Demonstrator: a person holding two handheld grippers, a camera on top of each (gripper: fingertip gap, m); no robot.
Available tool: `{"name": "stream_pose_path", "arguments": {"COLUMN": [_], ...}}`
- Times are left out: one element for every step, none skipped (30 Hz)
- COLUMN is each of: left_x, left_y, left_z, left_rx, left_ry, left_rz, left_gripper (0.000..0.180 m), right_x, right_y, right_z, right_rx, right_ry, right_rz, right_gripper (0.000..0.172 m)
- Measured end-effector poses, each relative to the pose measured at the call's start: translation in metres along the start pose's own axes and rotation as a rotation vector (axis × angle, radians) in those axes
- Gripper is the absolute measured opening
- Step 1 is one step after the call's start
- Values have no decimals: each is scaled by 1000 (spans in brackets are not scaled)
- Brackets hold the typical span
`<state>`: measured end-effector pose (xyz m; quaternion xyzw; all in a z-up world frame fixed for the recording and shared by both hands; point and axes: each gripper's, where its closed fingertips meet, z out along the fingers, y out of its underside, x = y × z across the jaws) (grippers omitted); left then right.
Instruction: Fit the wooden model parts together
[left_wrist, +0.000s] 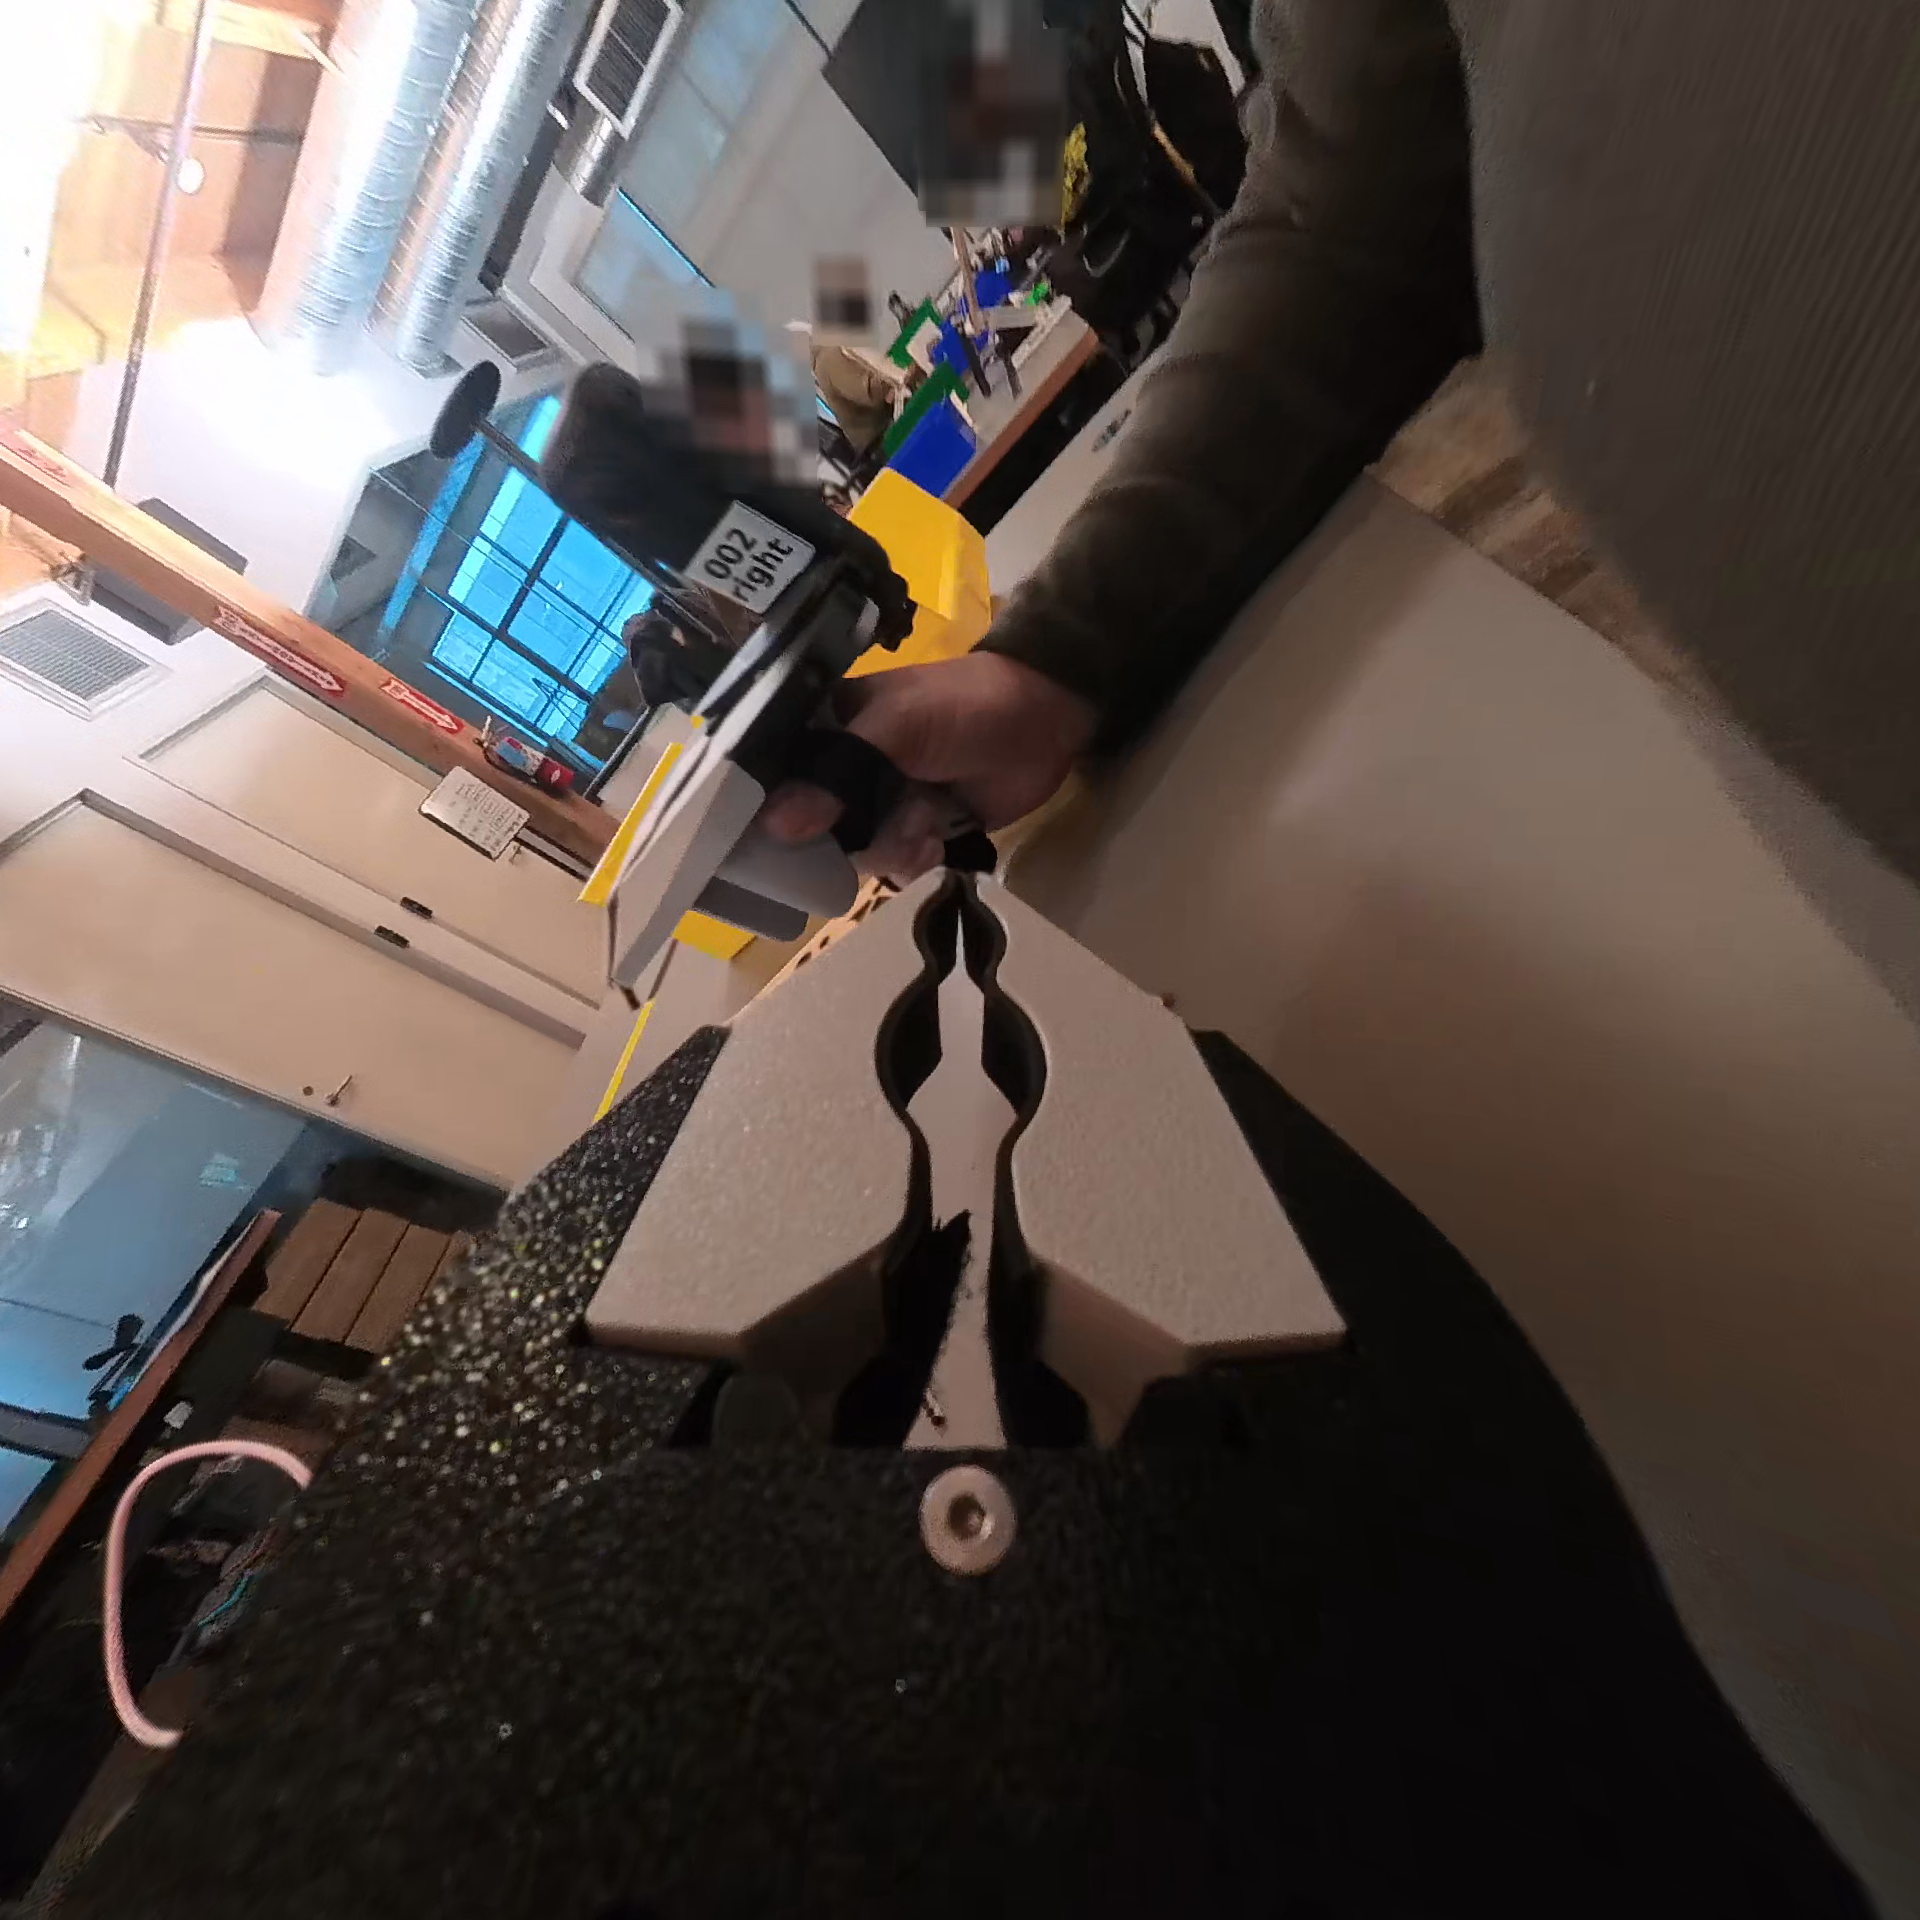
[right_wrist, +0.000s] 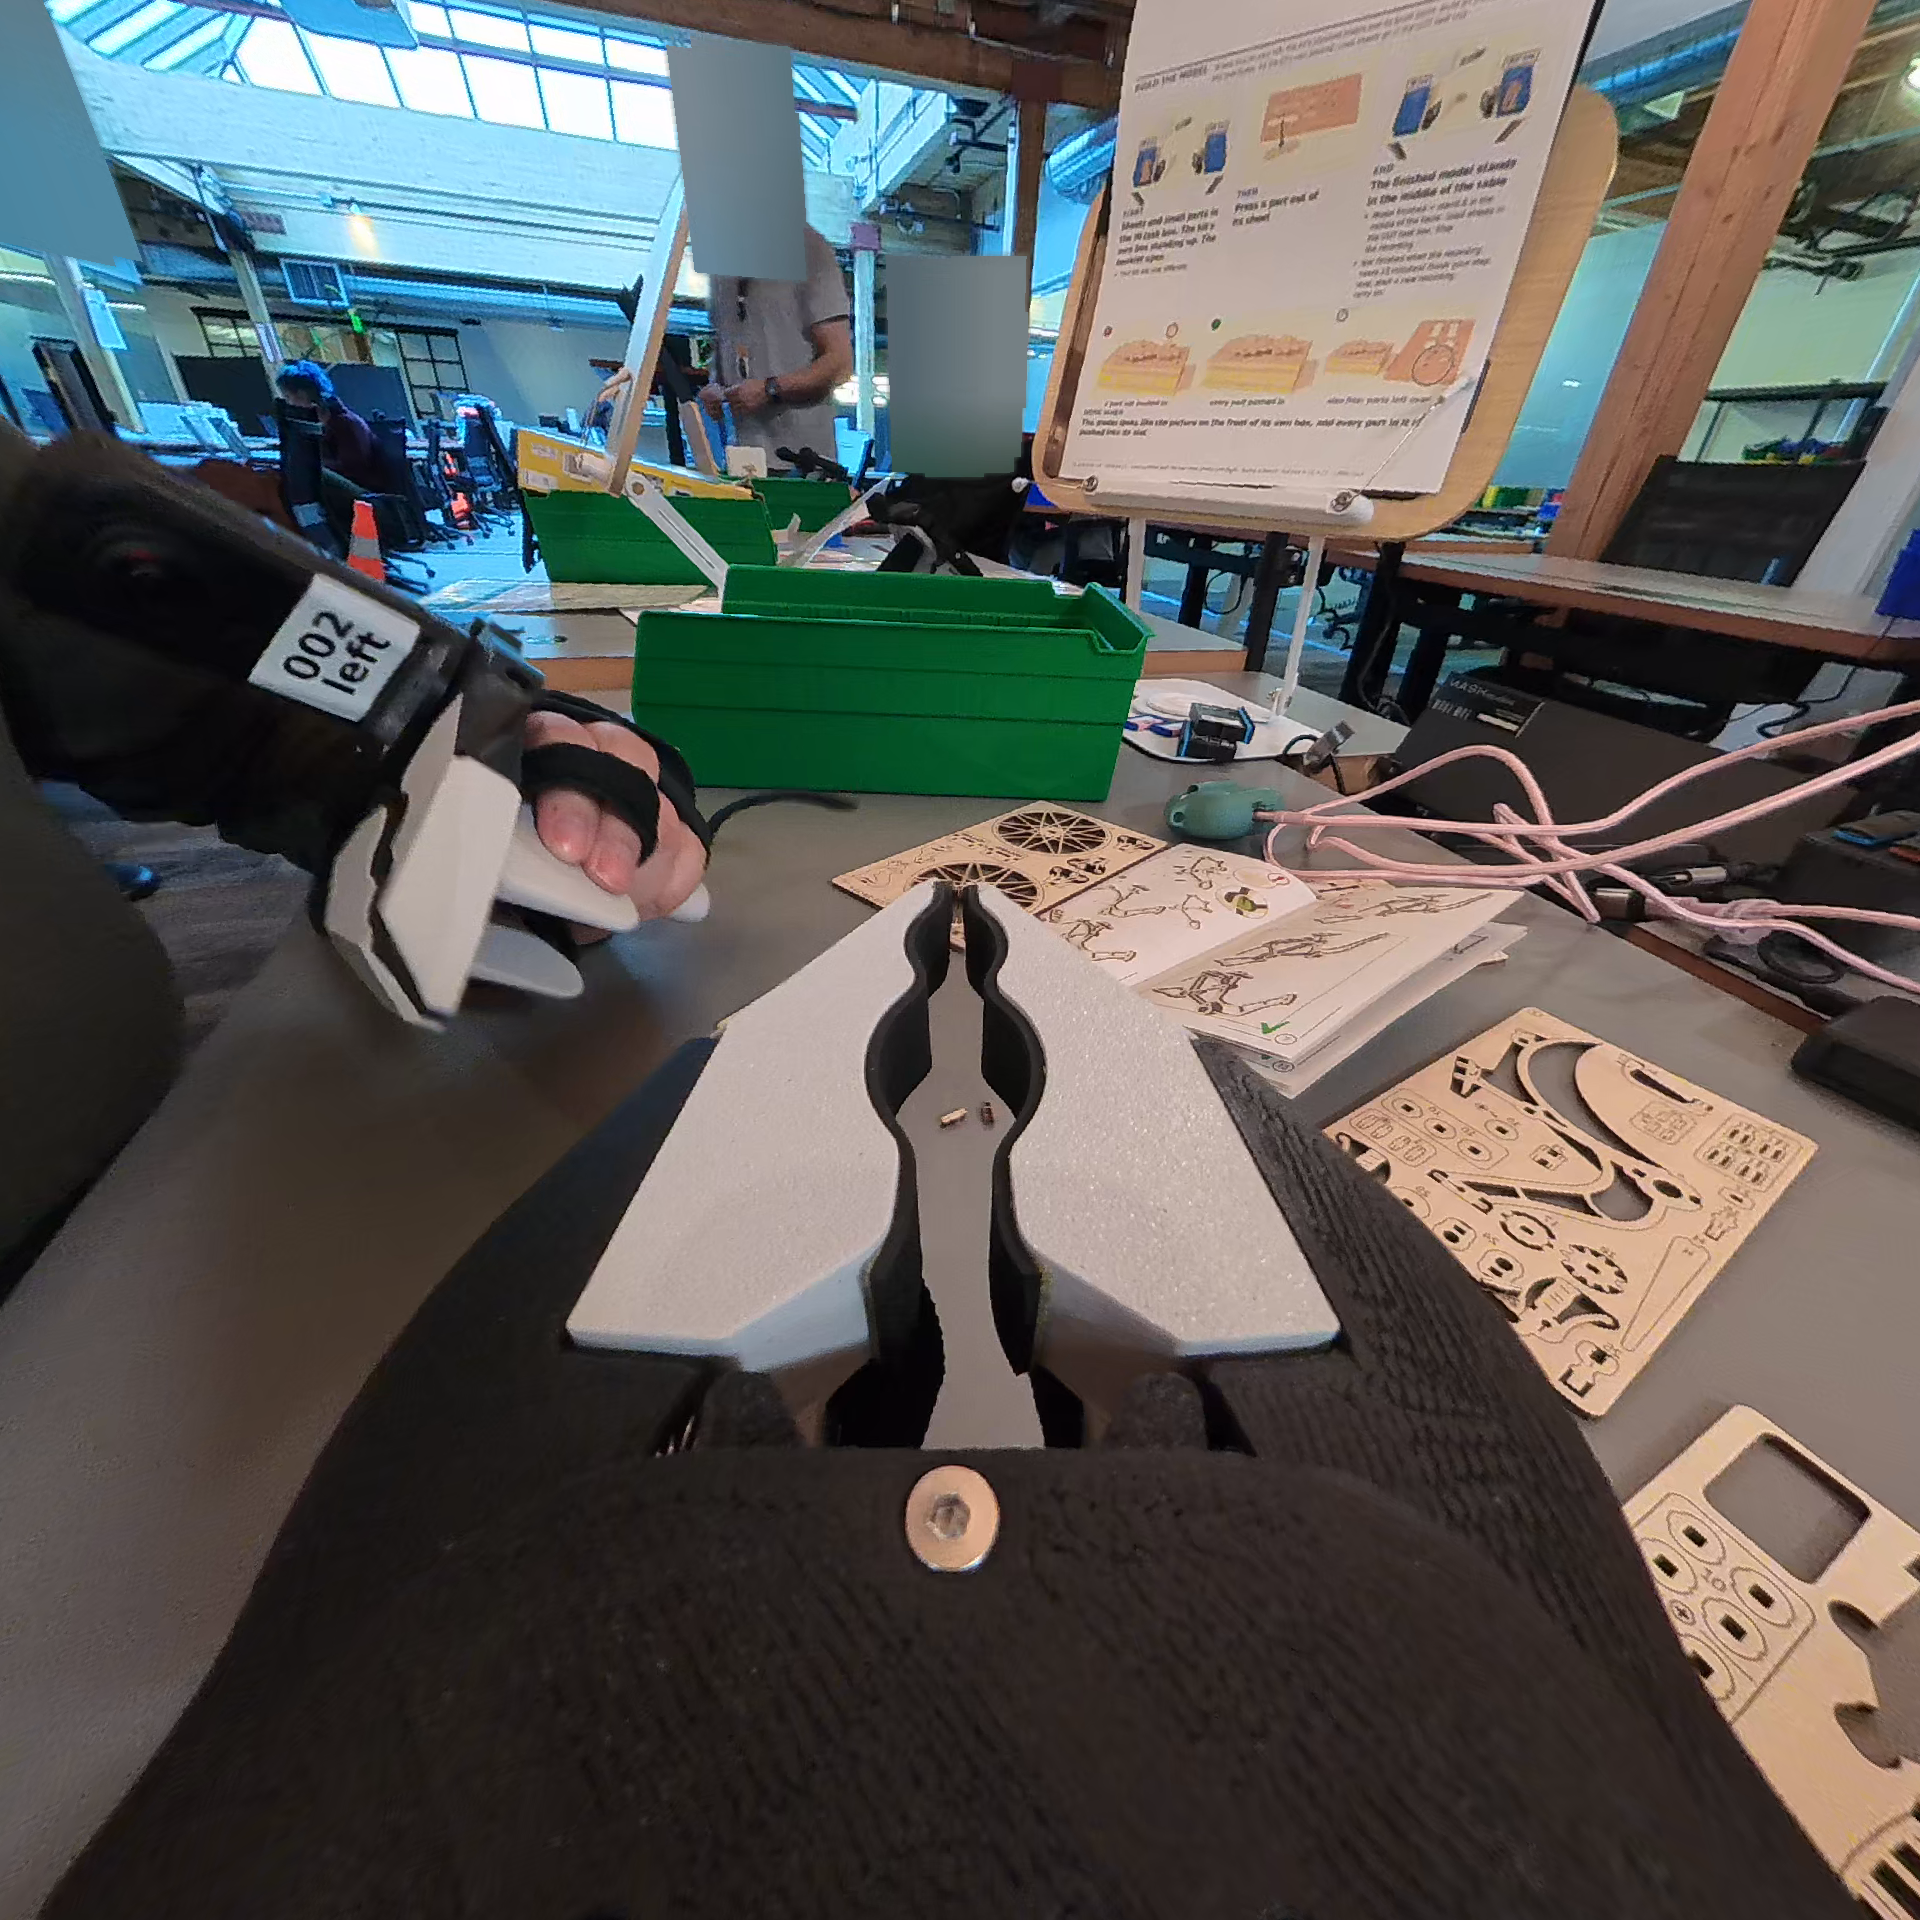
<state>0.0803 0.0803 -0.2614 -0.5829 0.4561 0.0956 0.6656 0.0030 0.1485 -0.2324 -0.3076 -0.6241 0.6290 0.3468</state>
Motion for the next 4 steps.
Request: {"name": "stream_pose_path", "arguments": {"left_x": [-2, -3, -4, -5], "left_y": [-2, -3, -4, -4], "left_z": [-2, -4, -5, -6], "left_rx": [14, 25, 35, 44], "left_ry": [-7, -13, -19, -23], "left_rz": [-8, -14, -20, -28], "left_gripper": [0, 0, 0, 0], "right_x": [1, 2, 3, 3], "right_y": [1, 2, 2, 4], "right_z": [0, 0, 0, 0], "right_rx": [1, 1, -1, -3], "right_ry": [5, 10, 14, 16], "right_rz": [-3, -6, -8, -9], "right_gripper": [0, 0, 0, 0]}}
